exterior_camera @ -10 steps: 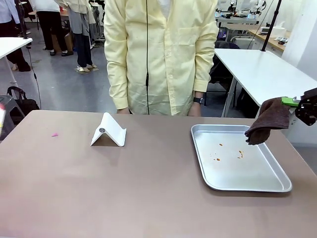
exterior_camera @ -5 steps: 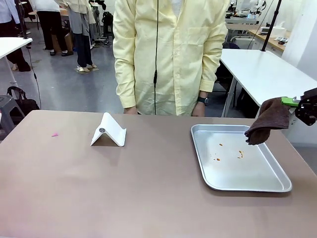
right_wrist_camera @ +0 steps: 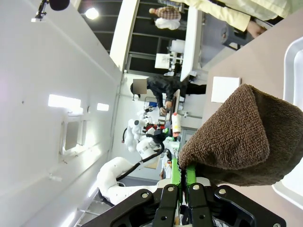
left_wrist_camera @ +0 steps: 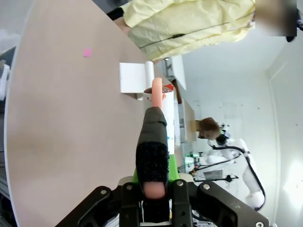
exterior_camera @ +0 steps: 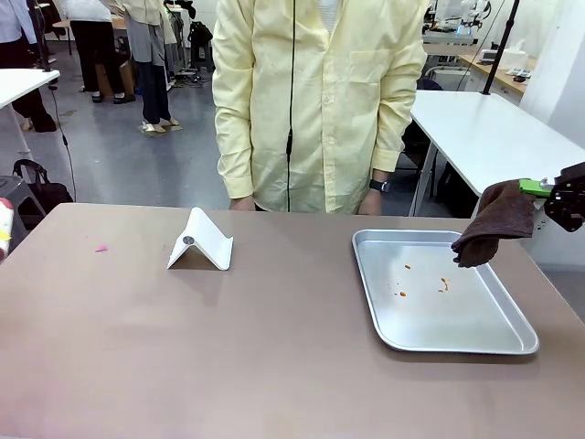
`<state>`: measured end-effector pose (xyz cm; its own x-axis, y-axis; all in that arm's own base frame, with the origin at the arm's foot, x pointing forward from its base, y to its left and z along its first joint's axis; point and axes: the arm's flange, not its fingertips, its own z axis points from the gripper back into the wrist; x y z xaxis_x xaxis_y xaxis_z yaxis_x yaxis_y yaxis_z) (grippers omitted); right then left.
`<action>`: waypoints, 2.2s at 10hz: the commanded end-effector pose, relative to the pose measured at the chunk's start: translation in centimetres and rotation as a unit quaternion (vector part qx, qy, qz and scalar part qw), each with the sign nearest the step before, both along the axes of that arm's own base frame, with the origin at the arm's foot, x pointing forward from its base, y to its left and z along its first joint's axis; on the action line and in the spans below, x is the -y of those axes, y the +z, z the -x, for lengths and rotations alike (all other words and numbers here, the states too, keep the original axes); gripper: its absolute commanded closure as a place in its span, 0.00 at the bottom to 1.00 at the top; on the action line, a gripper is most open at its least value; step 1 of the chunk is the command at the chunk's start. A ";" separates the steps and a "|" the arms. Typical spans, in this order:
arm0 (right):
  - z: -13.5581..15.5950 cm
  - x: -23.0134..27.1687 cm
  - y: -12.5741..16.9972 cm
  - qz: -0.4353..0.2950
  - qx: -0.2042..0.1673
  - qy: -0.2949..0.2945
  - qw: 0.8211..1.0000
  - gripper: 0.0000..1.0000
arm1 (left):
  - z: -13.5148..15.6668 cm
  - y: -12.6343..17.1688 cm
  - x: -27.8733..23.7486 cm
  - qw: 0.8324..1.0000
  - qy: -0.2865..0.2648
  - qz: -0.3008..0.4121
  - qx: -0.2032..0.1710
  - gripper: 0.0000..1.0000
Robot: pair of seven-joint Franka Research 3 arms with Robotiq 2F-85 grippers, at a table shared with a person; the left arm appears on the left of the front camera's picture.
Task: Clean the surface of the table.
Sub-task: If a person points to the right, clean the right side of the table with your right hand, and if they point to the left, clean the left side with your left hand.
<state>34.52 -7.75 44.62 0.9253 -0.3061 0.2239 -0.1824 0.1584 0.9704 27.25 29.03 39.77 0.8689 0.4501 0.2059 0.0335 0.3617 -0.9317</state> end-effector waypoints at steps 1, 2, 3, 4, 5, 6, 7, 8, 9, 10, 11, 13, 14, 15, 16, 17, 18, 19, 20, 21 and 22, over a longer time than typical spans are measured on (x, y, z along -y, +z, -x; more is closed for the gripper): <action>0.1 0.0 0.5 -0.006 0.001 -0.002 1.000 1.00 | -6.2 0.3 1.7 0.999 0.009 -0.032 -0.043 0.78; 0.1 0.0 0.5 -0.006 0.001 -0.002 1.000 1.00 | -9.1 0.0 1.2 0.996 0.036 -0.063 -0.056 0.78; 0.1 0.0 0.5 -0.006 0.001 -0.002 1.000 1.00 | -11.2 -0.3 1.1 0.995 0.027 -0.066 -0.066 0.78; 0.1 0.0 0.5 -0.006 0.001 -0.002 1.000 1.00 | -13.3 -1.0 1.2 0.993 0.035 -0.069 -0.086 0.78; 0.1 0.0 0.5 -0.006 0.001 -0.002 1.000 1.00 | -14.4 -1.8 1.3 0.991 0.044 -0.090 -0.092 0.78; 0.1 0.0 0.5 -0.006 0.001 -0.002 1.000 1.00 | -15.3 -2.6 1.2 0.992 0.019 -0.107 -0.070 0.78; 0.1 0.0 0.5 -0.006 0.001 -0.002 1.000 1.00 | -16.0 -3.3 0.9 0.993 0.012 -0.104 -0.054 0.78; 0.1 0.0 0.5 -0.006 0.001 -0.002 1.000 1.00 | -16.5 -4.2 0.8 0.993 0.015 -0.099 -0.062 0.78; 0.1 0.0 0.5 -0.006 0.001 -0.002 1.000 1.00 | -17.2 -5.2 0.8 0.991 0.020 -0.103 -0.083 0.78; 0.1 0.0 0.5 -0.006 0.001 -0.002 1.000 1.00 | -17.6 -5.9 1.0 0.991 0.013 -0.092 -0.094 0.78; 0.1 0.0 0.5 -0.006 0.001 -0.002 1.000 1.00 | -18.1 -6.4 0.8 0.991 0.012 -0.088 -0.102 0.78; 0.1 0.0 0.5 -0.006 0.001 -0.002 1.000 1.00 | -19.3 -7.9 1.0 0.986 0.048 -0.112 -0.111 0.78; 0.1 0.0 0.5 -0.006 0.001 -0.002 1.000 1.00 | -19.7 -8.3 1.4 0.986 0.047 -0.114 -0.113 0.78; 0.1 0.0 0.5 -0.006 0.001 -0.002 1.000 1.00 | -20.1 -8.7 2.2 0.985 0.043 -0.123 -0.113 0.78; 0.1 0.0 0.5 -0.006 0.001 -0.002 1.000 1.00 | -20.5 -9.2 3.3 0.983 0.044 -0.133 -0.115 0.78; 0.1 0.0 0.5 -0.006 0.001 -0.002 1.000 1.00 | -21.0 -9.7 4.5 0.983 0.026 -0.130 -0.125 0.78; 0.1 0.0 0.5 -0.006 0.001 -0.002 1.000 1.00 | -21.6 -10.1 5.5 0.981 0.019 -0.141 -0.130 0.78; 0.1 0.0 0.5 -0.006 0.001 -0.002 1.000 1.00 | -22.4 -10.3 6.4 0.980 0.015 -0.144 -0.139 0.78; 0.1 0.0 0.5 -0.006 0.001 -0.002 1.000 1.00 | -23.4 -10.2 7.4 0.978 0.016 -0.145 -0.147 0.78; 0.1 0.0 0.5 -0.006 0.001 -0.002 1.000 1.00 | -24.3 -9.8 8.4 0.975 0.019 -0.157 -0.158 0.78; 0.1 0.0 0.5 -0.006 0.001 -0.002 1.000 1.00 | -24.6 -9.3 9.0 0.976 0.015 -0.147 -0.159 0.78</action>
